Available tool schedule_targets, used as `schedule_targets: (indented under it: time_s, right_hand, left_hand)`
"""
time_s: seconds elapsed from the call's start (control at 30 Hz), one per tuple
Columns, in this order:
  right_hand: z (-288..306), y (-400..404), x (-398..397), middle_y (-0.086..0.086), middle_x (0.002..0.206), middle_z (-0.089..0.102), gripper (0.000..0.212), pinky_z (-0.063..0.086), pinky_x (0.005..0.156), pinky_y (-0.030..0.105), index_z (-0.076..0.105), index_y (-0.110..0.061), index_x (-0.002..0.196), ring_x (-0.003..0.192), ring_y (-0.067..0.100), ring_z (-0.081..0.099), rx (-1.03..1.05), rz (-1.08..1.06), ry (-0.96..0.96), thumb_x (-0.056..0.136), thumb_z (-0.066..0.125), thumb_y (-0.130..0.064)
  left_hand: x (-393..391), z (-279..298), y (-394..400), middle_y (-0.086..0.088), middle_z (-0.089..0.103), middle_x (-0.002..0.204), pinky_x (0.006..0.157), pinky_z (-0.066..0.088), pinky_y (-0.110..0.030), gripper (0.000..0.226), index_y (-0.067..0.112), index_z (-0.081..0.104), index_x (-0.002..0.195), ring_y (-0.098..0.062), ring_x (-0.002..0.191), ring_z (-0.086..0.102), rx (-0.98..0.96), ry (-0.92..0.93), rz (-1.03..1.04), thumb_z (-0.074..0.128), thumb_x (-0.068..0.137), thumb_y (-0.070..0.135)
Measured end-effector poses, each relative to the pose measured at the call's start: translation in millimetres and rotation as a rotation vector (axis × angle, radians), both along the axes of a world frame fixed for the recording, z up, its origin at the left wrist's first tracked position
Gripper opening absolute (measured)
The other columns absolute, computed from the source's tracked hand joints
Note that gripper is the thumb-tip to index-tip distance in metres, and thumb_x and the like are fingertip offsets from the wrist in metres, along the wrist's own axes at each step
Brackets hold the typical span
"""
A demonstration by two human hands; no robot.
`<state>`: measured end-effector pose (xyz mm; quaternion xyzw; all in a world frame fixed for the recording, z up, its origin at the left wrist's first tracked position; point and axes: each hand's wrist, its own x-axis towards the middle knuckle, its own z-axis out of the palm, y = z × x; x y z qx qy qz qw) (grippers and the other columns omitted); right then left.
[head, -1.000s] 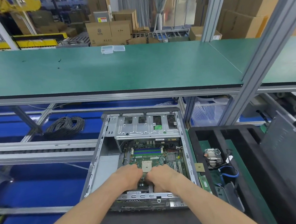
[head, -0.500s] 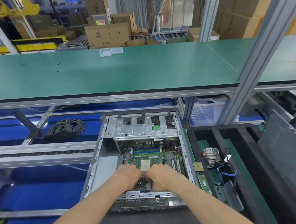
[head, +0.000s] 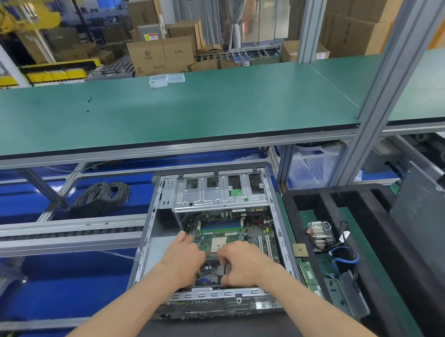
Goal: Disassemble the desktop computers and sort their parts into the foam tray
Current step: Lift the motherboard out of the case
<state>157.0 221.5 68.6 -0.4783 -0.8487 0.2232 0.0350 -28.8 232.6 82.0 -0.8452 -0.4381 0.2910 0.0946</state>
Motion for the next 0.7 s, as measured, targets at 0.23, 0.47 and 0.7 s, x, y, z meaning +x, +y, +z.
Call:
schedule_targets:
  time_s: [0.23,0.47,0.7]
  right_hand:
    - [1.3,0.1,0.7,-0.003,0.081,0.063,0.021,0.055,0.066,0.036,0.059,-0.018,0.079,0.077,0.022,0.059,-0.008,-0.049,0.038,0.064,0.065,-0.031]
    - [2.6,-0.6,1.2,-0.003,0.079,0.065,0.021,0.056,0.067,0.038,0.059,-0.017,0.078,0.076,0.022,0.061,-0.026,-0.059,0.052,0.063,0.066,-0.030]
    - [7.3,-1.8,3.1,0.000,0.083,0.062,0.024,0.053,0.065,0.039,0.054,-0.017,0.084,0.078,0.024,0.059,-0.083,-0.071,0.078,0.067,0.066,-0.029]
  left_hand:
    - [-10.6,5.3,2.2,-0.002,0.068,0.089,0.097,0.035,-0.043,0.012,0.023,0.068,0.089,-0.025,0.090,0.061,-0.094,-0.140,-0.052,0.064,0.080,0.029]
    - [-3.7,-2.0,2.5,-0.006,0.066,0.088,0.095,0.036,-0.044,0.013,0.024,0.065,0.086,-0.026,0.074,0.060,-0.047,-0.103,-0.103,0.058,0.083,0.013]
    - [-8.6,4.1,3.1,0.000,0.068,0.081,0.093,0.034,-0.040,0.012,0.026,0.063,0.081,-0.023,0.078,0.060,-0.088,-0.168,-0.090,0.062,0.075,0.016]
